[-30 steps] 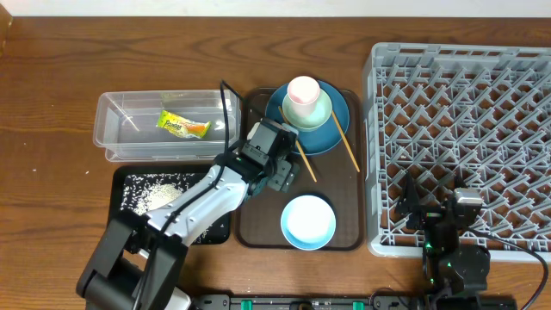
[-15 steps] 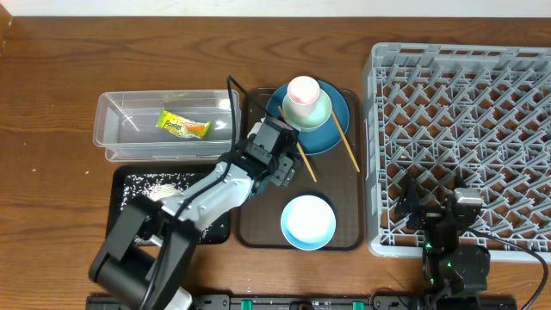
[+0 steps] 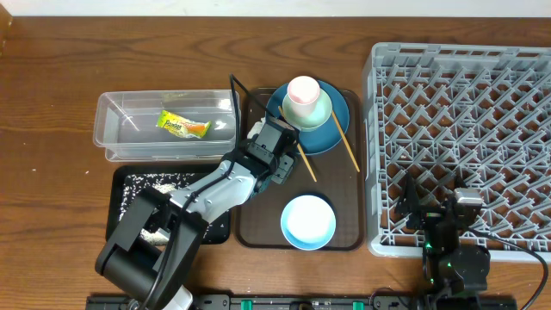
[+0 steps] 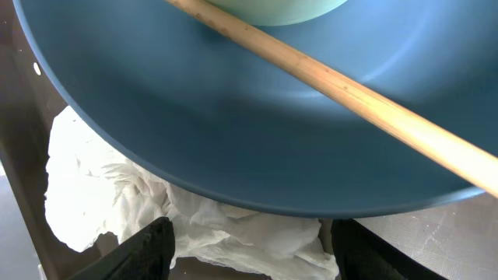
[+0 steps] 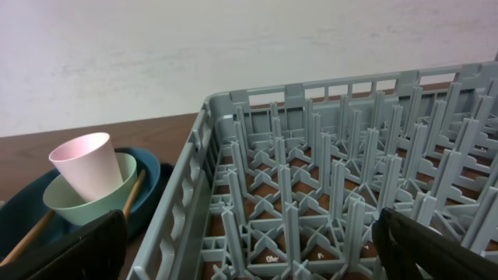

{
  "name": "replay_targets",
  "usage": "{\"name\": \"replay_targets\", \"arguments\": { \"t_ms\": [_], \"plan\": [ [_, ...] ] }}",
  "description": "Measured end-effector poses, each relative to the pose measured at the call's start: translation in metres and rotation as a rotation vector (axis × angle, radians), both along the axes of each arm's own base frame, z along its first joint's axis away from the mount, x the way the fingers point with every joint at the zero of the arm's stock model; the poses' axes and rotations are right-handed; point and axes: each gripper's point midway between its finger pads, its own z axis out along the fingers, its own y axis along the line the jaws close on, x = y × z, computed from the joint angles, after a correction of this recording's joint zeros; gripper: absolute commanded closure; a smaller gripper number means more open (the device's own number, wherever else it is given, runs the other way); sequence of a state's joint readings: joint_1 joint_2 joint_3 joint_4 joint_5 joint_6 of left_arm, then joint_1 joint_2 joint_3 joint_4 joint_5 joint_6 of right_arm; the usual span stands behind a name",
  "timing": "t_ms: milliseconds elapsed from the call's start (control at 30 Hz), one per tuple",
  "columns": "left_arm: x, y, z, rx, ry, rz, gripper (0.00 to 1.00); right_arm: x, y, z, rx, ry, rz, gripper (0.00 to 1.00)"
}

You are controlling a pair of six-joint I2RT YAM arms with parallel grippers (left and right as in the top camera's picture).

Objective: Sort waste into correct bins and load items into the dishwasher rack

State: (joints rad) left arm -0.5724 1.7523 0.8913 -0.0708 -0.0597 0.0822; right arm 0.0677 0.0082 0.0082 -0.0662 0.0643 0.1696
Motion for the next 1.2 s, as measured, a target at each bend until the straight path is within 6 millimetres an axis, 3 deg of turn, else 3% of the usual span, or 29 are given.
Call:
{"name": "replay_targets", "arguments": {
  "t_ms": [267,533,633,867,1200],
  "plan": [
    [-0.003,0.002,-0.013,0.016,0.027,0.002,0.34,0.000,0.000,0.000,0.000,0.000,0.000,0.01],
    [-0.002,0.001,-0.013,0.013,0.025,0.004,0.72,0.000,0.000,0.000,0.000,0.000,0.000,0.01],
    [-0.003,0.002,-0.010,0.016,0.027,0.003,0.80,0.000,0.000,0.000,0.000,0.000,0.000,0.01],
    [-0.006,0.004,0.028,-0.028,-0.019,0.021,0.87,0.000,0.000,0.000,0.000,0.000,0.000,0.01],
    [-0.017,0.011,0.100,-0.111,-0.123,0.037,0.87,0.000,0.000,0.000,0.000,0.000,0.000,0.01]
  ]
}}
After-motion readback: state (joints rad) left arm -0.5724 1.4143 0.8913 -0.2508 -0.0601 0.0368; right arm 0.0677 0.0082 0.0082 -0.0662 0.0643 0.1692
